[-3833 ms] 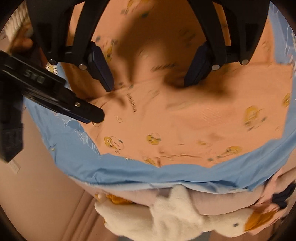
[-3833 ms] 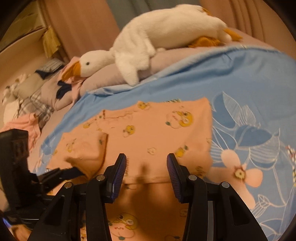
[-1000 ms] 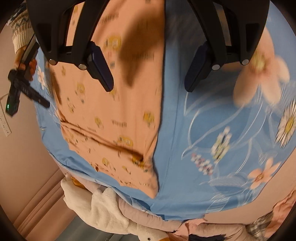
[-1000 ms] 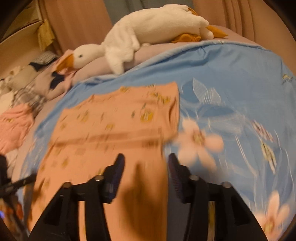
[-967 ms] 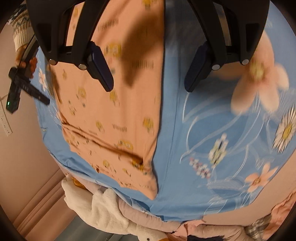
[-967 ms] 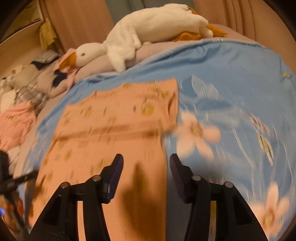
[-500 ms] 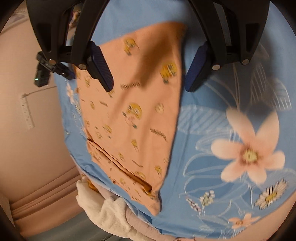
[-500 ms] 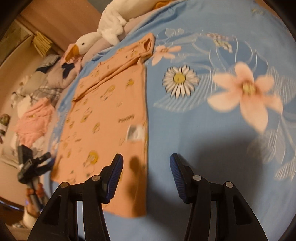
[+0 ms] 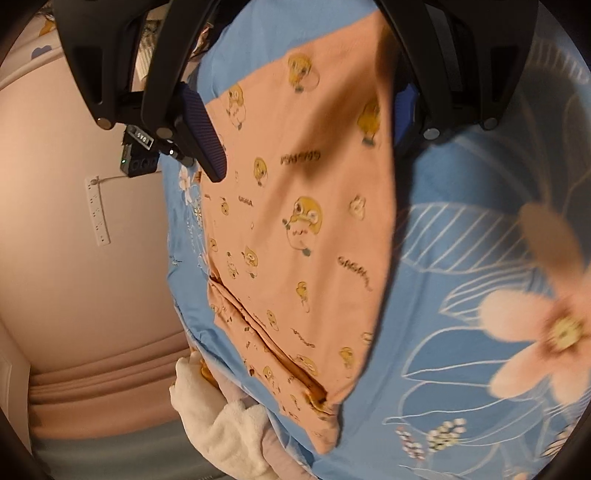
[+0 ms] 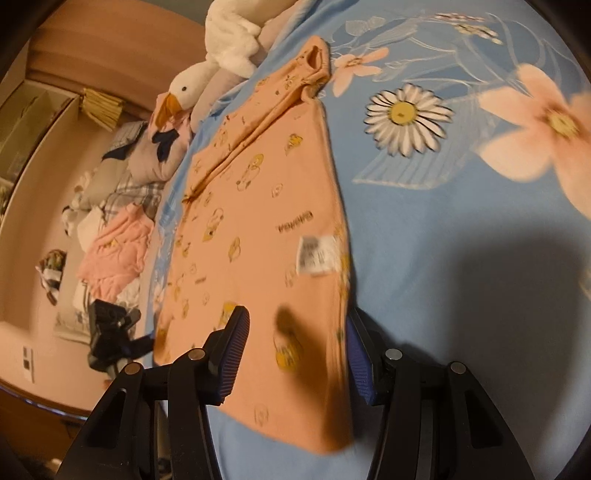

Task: Fold small clothes
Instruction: 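Grasp the shirt hem with the left gripper while the right gripper grasps the hem, then lift the hem with both grippers and fold it toward the collar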

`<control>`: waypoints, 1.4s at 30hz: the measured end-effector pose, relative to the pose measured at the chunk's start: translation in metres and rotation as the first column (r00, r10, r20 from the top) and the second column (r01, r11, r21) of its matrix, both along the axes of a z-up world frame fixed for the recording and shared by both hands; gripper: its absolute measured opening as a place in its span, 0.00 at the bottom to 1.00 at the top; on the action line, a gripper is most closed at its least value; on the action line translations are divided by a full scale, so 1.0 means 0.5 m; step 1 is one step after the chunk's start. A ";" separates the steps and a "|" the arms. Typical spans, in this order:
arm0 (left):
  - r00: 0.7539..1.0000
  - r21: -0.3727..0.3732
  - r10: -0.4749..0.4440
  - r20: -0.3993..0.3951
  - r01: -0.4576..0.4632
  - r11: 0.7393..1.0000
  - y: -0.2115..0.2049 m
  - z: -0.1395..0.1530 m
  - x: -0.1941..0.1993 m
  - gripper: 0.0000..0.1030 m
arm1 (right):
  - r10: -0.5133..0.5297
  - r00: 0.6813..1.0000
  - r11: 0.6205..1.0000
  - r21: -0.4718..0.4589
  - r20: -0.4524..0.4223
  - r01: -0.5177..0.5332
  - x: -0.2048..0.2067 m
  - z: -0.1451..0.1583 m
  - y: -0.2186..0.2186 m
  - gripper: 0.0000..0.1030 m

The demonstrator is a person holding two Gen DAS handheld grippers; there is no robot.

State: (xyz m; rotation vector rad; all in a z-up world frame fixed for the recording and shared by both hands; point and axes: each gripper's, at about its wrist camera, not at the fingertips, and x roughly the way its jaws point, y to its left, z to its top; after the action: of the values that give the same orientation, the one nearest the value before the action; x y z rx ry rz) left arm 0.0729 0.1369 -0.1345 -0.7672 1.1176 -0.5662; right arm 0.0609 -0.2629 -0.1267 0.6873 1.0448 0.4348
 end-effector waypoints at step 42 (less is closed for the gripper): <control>0.982 -0.134 -0.017 0.186 0.042 0.990 0.006 0.104 -0.106 0.00 | 0.030 0.956 0.994 0.089 0.292 -0.059 -0.123 0.094 -0.002 0.05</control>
State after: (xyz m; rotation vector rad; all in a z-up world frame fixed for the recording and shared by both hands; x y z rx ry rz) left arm 0.0196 0.1398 -0.0824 -0.8011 0.9269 -0.7306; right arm -0.0005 -0.2637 -0.0796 0.6639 0.7654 0.6097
